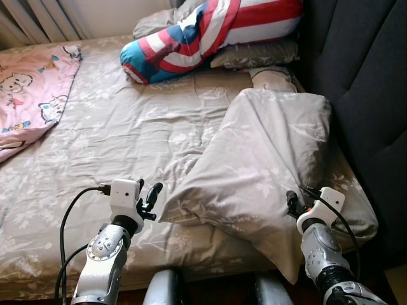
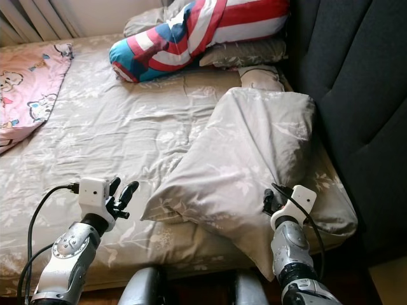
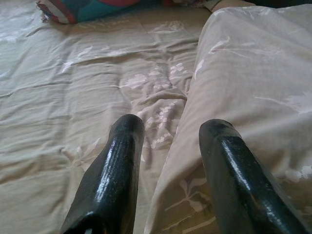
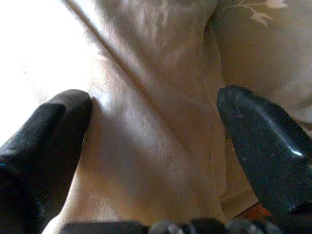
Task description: Clean up the room
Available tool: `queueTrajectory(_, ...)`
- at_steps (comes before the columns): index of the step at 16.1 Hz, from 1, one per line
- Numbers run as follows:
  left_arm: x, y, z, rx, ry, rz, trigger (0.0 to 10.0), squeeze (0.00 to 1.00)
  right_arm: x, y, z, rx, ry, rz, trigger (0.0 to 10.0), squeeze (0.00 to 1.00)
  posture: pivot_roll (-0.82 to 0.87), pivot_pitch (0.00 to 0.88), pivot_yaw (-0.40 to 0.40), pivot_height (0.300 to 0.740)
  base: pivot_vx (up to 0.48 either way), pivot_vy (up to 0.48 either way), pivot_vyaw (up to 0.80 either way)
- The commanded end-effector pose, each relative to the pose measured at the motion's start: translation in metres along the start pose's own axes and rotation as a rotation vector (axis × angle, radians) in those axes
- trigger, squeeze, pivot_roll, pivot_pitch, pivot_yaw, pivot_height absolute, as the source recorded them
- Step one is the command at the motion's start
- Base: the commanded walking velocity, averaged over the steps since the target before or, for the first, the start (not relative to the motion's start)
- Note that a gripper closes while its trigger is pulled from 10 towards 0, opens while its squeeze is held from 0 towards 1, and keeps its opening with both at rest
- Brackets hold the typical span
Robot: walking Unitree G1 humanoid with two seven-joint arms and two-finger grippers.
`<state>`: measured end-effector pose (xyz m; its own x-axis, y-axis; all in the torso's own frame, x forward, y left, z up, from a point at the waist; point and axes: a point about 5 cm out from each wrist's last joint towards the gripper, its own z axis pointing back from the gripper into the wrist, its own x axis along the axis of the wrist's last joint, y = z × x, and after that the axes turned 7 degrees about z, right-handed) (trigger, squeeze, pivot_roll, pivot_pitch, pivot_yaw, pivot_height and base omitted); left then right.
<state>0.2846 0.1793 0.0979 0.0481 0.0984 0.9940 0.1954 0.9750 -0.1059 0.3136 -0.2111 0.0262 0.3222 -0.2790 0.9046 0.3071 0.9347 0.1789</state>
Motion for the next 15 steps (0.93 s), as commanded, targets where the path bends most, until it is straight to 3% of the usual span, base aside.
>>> queueTrajectory(1, 0.003, -0.001, 0.001, -0.010, -0.001, -0.012, 10.0, 0.00, -0.008, 0.002, 0.003, 0.012, 0.017, -0.003, 10.0, 1.00, -0.01, 0.189, 0.072, 0.645, 0.000, 0.000, 0.00)
queueTrajectory(6, 0.004, -0.002, -0.001, -0.015, -0.007, -0.013, 10.0, 0.00, -0.012, 0.007, 0.006, 0.083, 0.015, -0.033, 10.0, 1.00, -0.01, 0.161, 0.068, 0.645, 0.000, 0.000, 0.00)
queueTrajectory(10, 0.003, -0.004, -0.001, -0.020, -0.008, -0.012, 10.0, 0.00, -0.030, 0.007, 0.012, 0.125, 0.084, 0.002, 10.0, 1.00, -0.02, 0.150, 0.068, 0.645, 0.000, 0.000, 0.00)
queueTrajectory(11, 0.003, -0.004, -0.001, -0.024, -0.006, -0.012, 10.0, 0.00, -0.038, 0.008, 0.014, 0.147, 0.126, -0.005, 10.0, 0.91, -0.02, 0.147, 0.071, 0.645, 0.000, 0.000, 0.00)
queueTrajectory(12, 0.003, -0.004, -0.001, -0.026, -0.006, -0.013, 10.0, 0.00, -0.042, 0.009, 0.016, 0.162, 0.155, -0.016, 10.0, 0.75, -0.02, 0.146, 0.072, 0.645, 0.000, 0.000, 0.00)
queueTrajectory(13, 0.003, -0.004, -0.001, -0.027, -0.006, -0.014, 10.0, 0.00, -0.045, 0.010, 0.016, 0.167, 0.172, -0.007, 10.0, 0.00, -0.02, 0.148, 0.074, 0.645, 0.000, 0.000, 0.00)
queueTrajectory(15, 0.004, -0.004, 0.000, -0.030, -0.006, -0.018, 10.0, 0.00, -0.052, 0.014, 0.017, 0.184, 0.234, 0.013, 10.0, 0.00, -0.01, 0.154, 0.077, 0.645, 0.000, 0.000, 0.00)
